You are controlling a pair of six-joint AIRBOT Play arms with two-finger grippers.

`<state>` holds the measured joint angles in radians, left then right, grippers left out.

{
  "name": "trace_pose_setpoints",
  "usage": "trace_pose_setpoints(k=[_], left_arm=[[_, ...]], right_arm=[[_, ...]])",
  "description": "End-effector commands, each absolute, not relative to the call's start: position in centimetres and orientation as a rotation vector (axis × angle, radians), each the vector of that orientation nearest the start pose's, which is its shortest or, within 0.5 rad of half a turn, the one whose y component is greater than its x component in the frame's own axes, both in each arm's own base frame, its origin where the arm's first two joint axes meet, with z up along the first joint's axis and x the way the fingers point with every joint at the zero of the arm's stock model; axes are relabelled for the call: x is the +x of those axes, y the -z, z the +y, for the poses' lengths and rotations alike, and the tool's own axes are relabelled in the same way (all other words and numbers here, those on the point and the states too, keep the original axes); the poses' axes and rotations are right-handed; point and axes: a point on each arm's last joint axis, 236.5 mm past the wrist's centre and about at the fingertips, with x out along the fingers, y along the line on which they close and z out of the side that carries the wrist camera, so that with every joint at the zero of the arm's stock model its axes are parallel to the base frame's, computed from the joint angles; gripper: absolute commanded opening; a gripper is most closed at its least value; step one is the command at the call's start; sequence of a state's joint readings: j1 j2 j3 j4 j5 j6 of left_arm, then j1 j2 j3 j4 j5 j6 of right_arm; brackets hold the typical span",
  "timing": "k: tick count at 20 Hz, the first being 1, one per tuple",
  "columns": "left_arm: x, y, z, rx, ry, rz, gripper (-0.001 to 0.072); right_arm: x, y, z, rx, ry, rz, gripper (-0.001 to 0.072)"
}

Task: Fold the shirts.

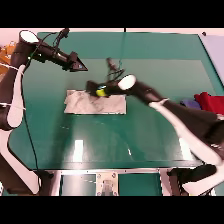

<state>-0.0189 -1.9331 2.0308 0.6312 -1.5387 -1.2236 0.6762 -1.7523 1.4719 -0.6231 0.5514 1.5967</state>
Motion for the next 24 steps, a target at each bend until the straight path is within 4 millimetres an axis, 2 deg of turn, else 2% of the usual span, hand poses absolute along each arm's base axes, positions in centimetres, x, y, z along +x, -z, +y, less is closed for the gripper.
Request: trace_pose_setpoints(k=[1,3,4,5,6,7,9,10,12,13,14,16,17,18,20,22,23,24], left_arm=[[48.8,-8.8,-19.5,-0.386,0.979,1.157,0.0016],[48.6,-8.8,-19.5,-0.384,0.984,1.164,0.0017],[48.6,-8.8,-19.5,-0.379,0.989,1.163,0.0016],[48.6,-8.8,-19.5,-0.374,0.993,1.160,0.0016],[48.6,-8.8,-19.5,-0.369,0.995,1.154,0.0016],[48.7,-8.8,-19.5,-0.369,0.994,1.153,0.0016],[48.6,-8.8,-19.5,-0.365,0.998,1.151,0.0016],[48.5,-8.9,-19.5,-0.365,0.999,1.155,0.0016],[48.3,-9.1,-19.0,-0.365,0.999,1.158,0.0016],[48.5,-9.3,-18.6,-0.369,0.991,1.151,0.0016],[48.8,-9.5,-17.9,-0.374,0.977,1.142,0.0016],[49.9,-9.9,-15.8,-0.390,0.925,1.106,0.0015],[50.9,-10.1,-14.5,-0.409,0.883,1.080,0.0016],[51.9,-9.8,-12.7,-0.425,0.826,1.064,0.0016],[53.5,-8.7,-9.0,-0.420,0.695,1.054,0.0015],[54.4,-6.8,-5.3,-0.378,0.544,1.082,0.0015],[54.4,-5.3,-3.0,-0.328,0.446,1.120,0.0015],[54.2,-4.1,-1.0,-0.275,0.365,1.159,0.0015]], right_arm=[[39.0,0.5,54.1,0.709,-0.775,1.053,0.0009],[39.2,0.3,56.2,0.708,-0.818,1.047,0.0010],[39.5,0.2,56.6,0.710,-0.824,1.037,0.0057],[39.9,0.1,56.6,0.715,-0.823,1.028,0.0315],[40.2,0.0,56.4,0.718,-0.820,1.023,0.0500],[40.7,-0.3,56.1,0.722,-0.817,1.016,0.0514],[41.6,-0.5,55.3,0.715,-0.817,1.018,0.0513],[41.4,-0.3,54.6,0.687,-0.838,1.053,0.0513],[41.3,0.0,52.1,0.629,-0.886,1.151,0.0474],[41.5,-0.2,50.0,0.590,-0.914,1.195,0.0305],[41.5,-0.1,47.8,0.550,-0.939,1.238,0.0167],[41.7,0.2,43.6,0.534,-0.944,1.343,0.0186],[41.8,0.3,42.0,0.538,-0.941,1.380,0.0153],[42.1,0.4,41.2,0.545,-0.934,1.393,0.0081],[42.5,0.4,40.9,0.553,-0.926,1.387,0.0061],[43.0,-0.3,42.5,0.611,-0.931,1.345,0.0065],[43.0,-0.5,43.4,0.641,-0.938,1.333,0.0079],[42.9,-0.5,43.6,0.639,-0.938,1.330,0.0128]])
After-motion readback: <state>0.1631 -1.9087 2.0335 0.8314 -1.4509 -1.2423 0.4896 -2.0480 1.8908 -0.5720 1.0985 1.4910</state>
